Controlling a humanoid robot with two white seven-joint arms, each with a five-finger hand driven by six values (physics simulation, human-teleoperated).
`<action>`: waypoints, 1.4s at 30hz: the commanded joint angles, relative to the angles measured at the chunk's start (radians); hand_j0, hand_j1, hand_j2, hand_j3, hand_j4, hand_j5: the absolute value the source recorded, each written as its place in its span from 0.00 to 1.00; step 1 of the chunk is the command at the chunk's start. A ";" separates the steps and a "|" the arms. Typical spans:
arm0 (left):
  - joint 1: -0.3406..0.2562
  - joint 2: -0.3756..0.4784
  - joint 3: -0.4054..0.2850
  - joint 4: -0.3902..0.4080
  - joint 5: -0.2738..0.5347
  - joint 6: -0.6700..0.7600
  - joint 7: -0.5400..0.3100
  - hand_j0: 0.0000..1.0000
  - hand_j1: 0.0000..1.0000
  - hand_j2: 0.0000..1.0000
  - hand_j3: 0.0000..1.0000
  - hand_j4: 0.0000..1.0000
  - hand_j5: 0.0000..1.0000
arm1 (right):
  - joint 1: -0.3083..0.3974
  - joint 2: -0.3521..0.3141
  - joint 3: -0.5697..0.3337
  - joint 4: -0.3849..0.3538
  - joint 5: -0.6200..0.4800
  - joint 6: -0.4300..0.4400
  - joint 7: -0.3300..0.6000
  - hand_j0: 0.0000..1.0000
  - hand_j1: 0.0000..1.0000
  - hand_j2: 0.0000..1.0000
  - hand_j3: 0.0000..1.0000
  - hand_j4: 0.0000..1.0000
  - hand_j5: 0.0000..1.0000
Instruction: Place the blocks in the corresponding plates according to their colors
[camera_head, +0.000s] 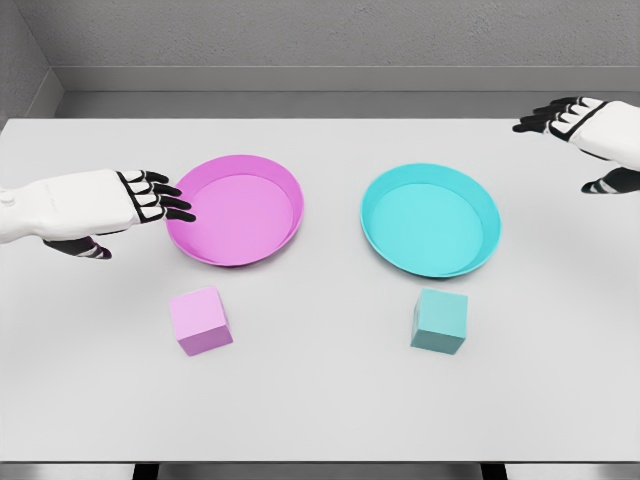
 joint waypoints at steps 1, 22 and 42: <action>0.000 0.001 0.001 -0.001 0.006 0.002 0.000 1.00 1.00 1.00 1.00 1.00 1.00 | 0.000 0.000 -0.001 0.001 -0.005 0.002 0.001 1.00 1.00 1.00 1.00 1.00 1.00; 0.005 -0.092 -0.146 -0.056 -0.043 0.002 -0.092 1.00 1.00 1.00 1.00 1.00 1.00 | -0.008 0.063 0.189 -0.257 0.077 0.002 0.167 1.00 1.00 1.00 1.00 1.00 1.00; 0.011 -0.120 -0.177 -0.055 -0.096 0.002 -0.092 1.00 1.00 1.00 1.00 1.00 1.00 | -0.049 0.018 0.421 -0.285 0.082 0.002 0.184 1.00 1.00 1.00 1.00 1.00 1.00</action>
